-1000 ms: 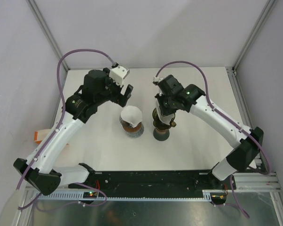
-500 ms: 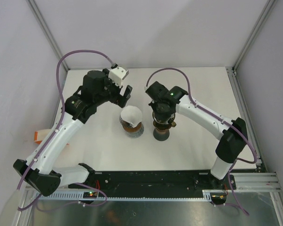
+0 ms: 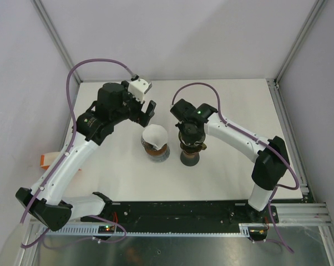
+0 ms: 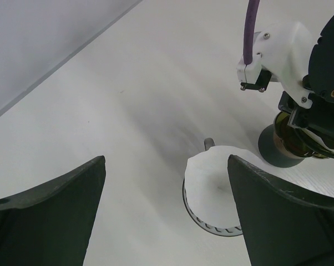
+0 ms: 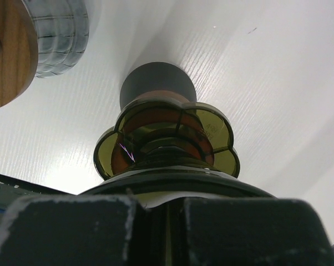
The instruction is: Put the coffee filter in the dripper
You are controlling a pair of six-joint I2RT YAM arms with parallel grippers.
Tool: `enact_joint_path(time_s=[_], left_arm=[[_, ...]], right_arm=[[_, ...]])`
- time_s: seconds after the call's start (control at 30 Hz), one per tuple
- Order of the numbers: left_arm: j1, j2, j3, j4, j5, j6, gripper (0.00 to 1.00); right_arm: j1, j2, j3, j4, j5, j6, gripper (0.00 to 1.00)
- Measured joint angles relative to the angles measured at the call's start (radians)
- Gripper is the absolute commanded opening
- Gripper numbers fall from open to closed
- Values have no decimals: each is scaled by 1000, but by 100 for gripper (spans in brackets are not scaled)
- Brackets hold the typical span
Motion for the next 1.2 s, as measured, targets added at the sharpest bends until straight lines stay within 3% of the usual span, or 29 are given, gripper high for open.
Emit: enact_joint_path(time_s=[1.2], left_arm=[[0, 0, -14, 0, 40, 0, 95]], right_arm=[[0, -51, 77, -31, 19, -40, 0]])
